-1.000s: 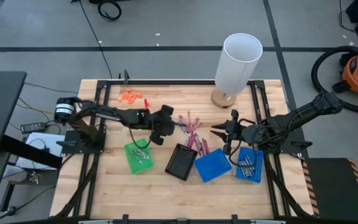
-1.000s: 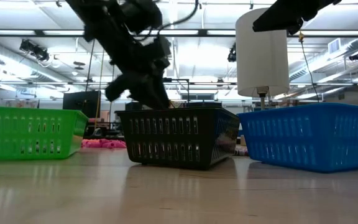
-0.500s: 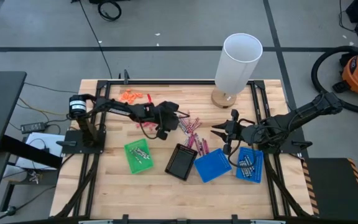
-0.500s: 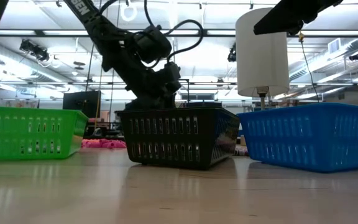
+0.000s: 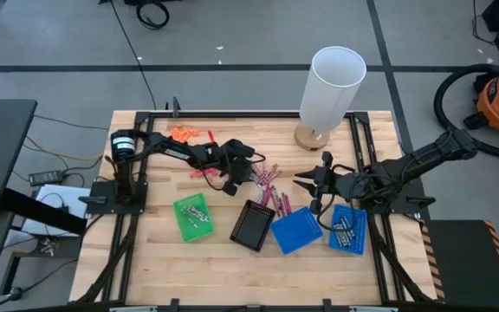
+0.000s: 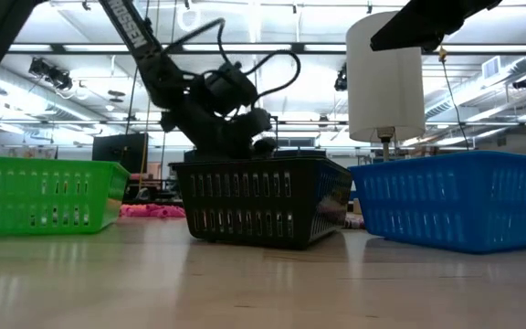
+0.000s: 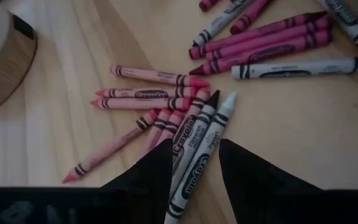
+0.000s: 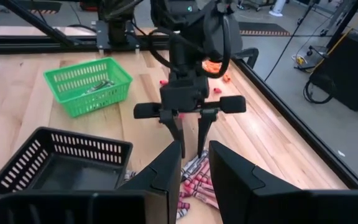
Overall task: Sort crayons
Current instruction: Put the white crayon into the green bin
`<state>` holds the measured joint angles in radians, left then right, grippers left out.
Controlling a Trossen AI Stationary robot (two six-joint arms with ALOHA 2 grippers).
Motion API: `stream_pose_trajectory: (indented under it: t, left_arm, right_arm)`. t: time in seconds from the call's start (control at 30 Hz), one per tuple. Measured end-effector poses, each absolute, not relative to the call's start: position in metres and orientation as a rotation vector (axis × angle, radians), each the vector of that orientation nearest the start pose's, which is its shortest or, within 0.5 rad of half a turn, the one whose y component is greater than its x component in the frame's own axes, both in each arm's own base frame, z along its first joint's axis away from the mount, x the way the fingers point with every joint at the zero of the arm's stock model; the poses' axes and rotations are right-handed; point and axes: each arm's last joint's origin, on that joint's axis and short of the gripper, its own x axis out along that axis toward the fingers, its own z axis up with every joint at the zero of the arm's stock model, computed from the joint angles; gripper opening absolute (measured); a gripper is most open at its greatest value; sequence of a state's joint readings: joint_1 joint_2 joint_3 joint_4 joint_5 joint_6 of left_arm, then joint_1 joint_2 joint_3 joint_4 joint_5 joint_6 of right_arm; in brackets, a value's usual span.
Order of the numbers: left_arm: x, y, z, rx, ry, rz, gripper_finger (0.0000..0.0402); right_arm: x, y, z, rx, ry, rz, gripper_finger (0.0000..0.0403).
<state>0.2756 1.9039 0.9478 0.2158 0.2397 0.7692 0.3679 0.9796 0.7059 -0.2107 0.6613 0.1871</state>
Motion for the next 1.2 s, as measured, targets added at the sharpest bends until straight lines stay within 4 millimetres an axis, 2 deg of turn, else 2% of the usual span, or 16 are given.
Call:
stream_pose_trajectory:
  t: [0.23,0.9,1.2]
  left_arm:
    - [0.354,0.098,0.11,0.478,0.717,-0.258,0.0141]
    - [0.354,0.097,0.115,0.371,0.794,-0.368,0.014]
    - [0.347,0.1,0.113,0.297,0.851,-0.387,0.0084]
  right_arm:
    - [0.198,0.057,0.272,-0.056,0.394,-0.325,0.0092]
    - [0.198,0.057,0.272,-0.056,0.394,-0.325,0.0092]
    - [0.198,0.057,0.272,-0.056,0.394,-0.325,0.0092]
